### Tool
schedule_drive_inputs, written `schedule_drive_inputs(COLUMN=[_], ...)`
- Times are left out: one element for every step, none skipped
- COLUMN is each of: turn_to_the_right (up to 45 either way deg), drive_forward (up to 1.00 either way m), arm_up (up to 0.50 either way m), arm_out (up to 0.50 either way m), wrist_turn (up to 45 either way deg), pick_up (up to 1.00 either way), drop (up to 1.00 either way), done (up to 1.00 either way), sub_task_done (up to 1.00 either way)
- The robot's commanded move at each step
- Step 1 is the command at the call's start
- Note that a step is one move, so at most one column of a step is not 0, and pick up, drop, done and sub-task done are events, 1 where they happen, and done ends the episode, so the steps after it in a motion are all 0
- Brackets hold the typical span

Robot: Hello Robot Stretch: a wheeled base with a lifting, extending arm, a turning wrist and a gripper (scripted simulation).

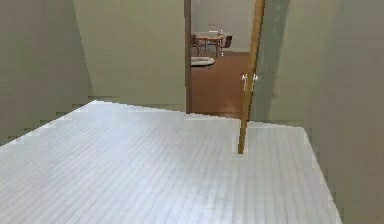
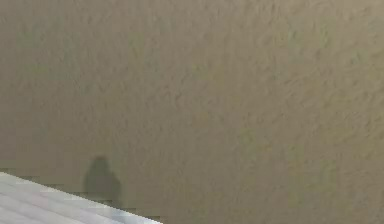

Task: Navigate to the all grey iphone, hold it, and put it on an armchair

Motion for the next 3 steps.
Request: schedule_drive_inputs(turn_to_the_right=[0.0,-3.0,0.0], drive_forward=[1.0,0.0,1.0], arm_up=[0.0,0.0,0.0], arm_out=[0.0,0.0,0.0], wrist_turn=[0.0,0.0,0.0], pick_up=[0.0,0.0,0.0], drop=[0.0,0.0,0.0], done=[0.0,0.0,0.0], sub_task_done=[0.0,0.0,0.0])
